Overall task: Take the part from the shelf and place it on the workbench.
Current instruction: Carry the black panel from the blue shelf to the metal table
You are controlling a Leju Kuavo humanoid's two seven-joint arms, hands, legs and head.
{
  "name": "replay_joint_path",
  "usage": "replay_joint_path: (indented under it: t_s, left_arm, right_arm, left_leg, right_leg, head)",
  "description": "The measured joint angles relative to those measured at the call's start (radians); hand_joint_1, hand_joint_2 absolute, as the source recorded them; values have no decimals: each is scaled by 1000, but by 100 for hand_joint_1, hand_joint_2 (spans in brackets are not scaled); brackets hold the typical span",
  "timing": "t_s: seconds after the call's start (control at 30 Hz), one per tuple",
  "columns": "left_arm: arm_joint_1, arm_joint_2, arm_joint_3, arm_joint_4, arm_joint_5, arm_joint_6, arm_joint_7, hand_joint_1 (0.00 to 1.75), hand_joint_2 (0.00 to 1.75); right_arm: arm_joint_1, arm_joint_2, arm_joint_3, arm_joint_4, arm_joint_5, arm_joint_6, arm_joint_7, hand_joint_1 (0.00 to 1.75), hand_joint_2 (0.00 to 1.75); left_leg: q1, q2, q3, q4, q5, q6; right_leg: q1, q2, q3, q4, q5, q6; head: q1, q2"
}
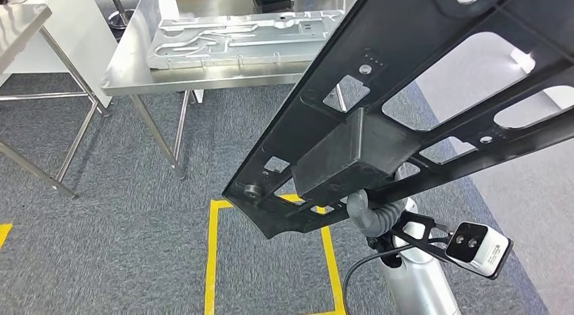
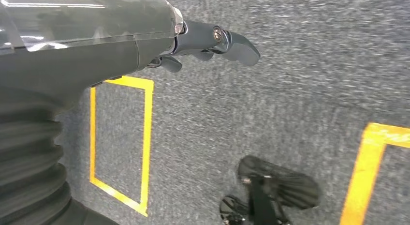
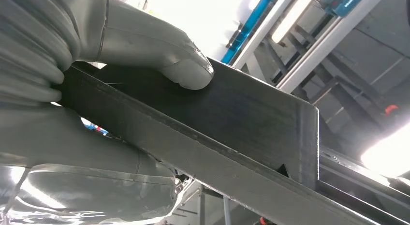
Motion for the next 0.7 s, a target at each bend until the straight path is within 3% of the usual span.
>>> replay_joint_path:
  t_s: [0.07, 0.2, 0.23, 0.33, 0.37, 0.4, 0.47, 0.5, 0.57, 0.6, 0.7]
  left_arm:
    - [1, 1, 0, 0, 0, 0, 0, 0, 175]
    - [1, 2, -1, 0, 0, 0, -1, 0, 175]
    - [0, 2, -2, 0, 0, 0, -1, 0, 175]
    - [0, 1, -3, 0, 0, 0, -1, 0, 175]
    - [1, 1, -4, 0, 0, -1, -1, 0, 175]
    - [2, 1, -4, 0, 0, -1, -1, 0, 175]
    - [2, 1, -5, 0, 0, -1, -1, 0, 175]
    - [1, 1, -6, 0, 0, -1, -1, 0, 175]
    - [1, 0, -6, 0, 0, -1, -1, 0, 175]
    - [0, 0, -7, 0, 0, -2, -2, 0, 175]
    - [-3, -1, -8, 0, 0, -2, -2, 0, 175]
  right_arm:
    - [1, 0, -1, -1, 1, 0, 0, 175, 175]
    - [1, 0, -5, -4, 1, 0, 0, 175, 175]
    - [1, 0, -6, -5, 1, 0, 0, 175, 175]
    - [5, -1, -10, -5, 1, 0, 0, 175, 175]
    - [7, -1, -11, -5, 1, 0, 0, 175, 175]
    - [8, -1, -12, -5, 1, 0, 0, 175, 175]
    - [8, -1, -15, -5, 1, 1, 0, 175, 175]
    - [8, -1, -16, -5, 1, 1, 0, 175, 175]
    - [7, -1, -18, -6, 1, 2, 0, 175, 175]
    - [7, -1, -18, -6, 2, 1, 0, 175, 175]
    - [6, 0, -19, -9, 3, 0, 0, 175, 175]
  left_leg:
    - [-6, 1, 18, -60, 46, 16]
    - [-5, -3, 49, -78, 45, 46]
    - [-4, -3, 58, -80, 42, 51]
    - [-6, -3, 70, -80, 26, 58]
    - [-6, -4, 76, -80, 20, 57]
    - [-7, -4, 85, -80, 13, 56]
    - [-7, -4, 105, -80, -3, 52]
    - [-8, -5, 115, -80, -11, 48]
    - [-9, -4, 127, -80, -23, 36]
    - [-10, -4, 134, -77, -24, 29]
    - [-9, -4, 139, -46, -33, 13]
  right_leg:
    - [1, 1, 12, 1, -11, 13]
    - [0, -1, 5, 50, -19, 39]
    - [-1, -2, -18, 92, -37, 42]
    - [-2, -3, -135, 257, -106, 51]
    - [-2, -3, -160, 274, -106, 51]
    - [-2, -4, -166, 256, -85, 50]
    - [-1, -6, -132, 131, 9, 43]
    - [1, -8, -113, 72, 37, 38]
    - [8, -11, -93, 14, 46, 25]
    - [10, -11, -90, 12, 36, 17]
    - [4, -10, -58, 0, 50, -1]
  head:
    - [0, 0]
    - [0, 0]
    - [0, 0]
    - [0, 0]
    - [0, 0]
    - [0, 0]
    - [0, 0]
    - [0, 0]
    - [0, 0]
    - [0, 0]
    - [-1, 0]
